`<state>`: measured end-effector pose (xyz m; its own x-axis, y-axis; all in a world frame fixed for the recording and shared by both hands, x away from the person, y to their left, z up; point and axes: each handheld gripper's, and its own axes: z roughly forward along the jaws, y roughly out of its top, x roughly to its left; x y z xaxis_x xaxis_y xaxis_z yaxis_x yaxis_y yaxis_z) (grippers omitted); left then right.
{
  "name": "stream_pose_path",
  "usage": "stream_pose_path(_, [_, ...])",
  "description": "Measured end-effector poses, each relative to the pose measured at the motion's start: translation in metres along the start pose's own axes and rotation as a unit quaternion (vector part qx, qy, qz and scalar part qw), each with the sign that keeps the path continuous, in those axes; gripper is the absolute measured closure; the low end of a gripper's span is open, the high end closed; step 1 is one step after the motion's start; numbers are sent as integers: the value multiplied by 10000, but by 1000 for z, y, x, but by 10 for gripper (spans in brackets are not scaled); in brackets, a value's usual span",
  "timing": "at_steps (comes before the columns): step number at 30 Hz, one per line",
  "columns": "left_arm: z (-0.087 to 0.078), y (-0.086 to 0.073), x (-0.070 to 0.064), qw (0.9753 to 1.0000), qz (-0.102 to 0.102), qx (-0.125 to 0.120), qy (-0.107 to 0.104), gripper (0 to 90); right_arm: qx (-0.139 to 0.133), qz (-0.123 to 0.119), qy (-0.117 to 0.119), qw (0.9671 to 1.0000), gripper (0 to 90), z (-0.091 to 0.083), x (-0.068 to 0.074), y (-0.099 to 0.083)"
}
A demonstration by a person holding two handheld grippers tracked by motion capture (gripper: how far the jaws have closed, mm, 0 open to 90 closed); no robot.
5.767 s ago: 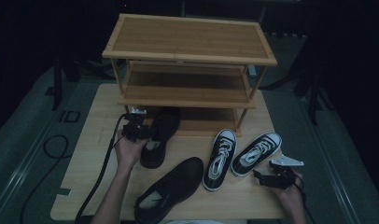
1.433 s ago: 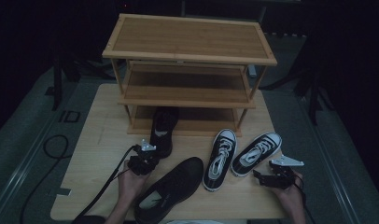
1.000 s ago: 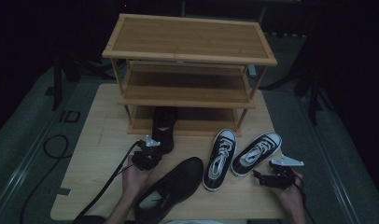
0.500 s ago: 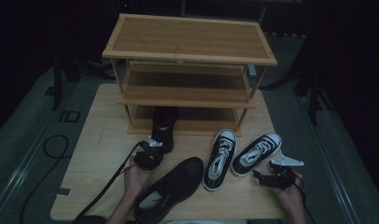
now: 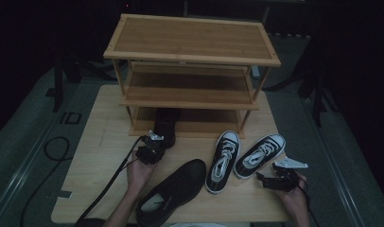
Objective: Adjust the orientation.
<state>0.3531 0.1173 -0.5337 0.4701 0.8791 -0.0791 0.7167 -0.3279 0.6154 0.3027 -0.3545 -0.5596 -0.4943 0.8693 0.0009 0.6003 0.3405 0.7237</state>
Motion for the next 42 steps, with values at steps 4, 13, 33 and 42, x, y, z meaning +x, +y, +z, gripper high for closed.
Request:
stream_pose_path(4, [4,5,3,10000,-26,26,18,900,0,2,1,10000,151,0,0,0])
stream_pose_path(13, [13,15,8,9999,-62,92,13,900,-1,0,0,10000,151,0,0,0])
stream_pose_path(33, [2,19,1,9996,233,-14,153,866,6,7,5,10000,150,0,0,0])
stream_pose_path(42, [10,25,7,9997,43,-122,189,895,6,6,5,10000,149,0,0,0])
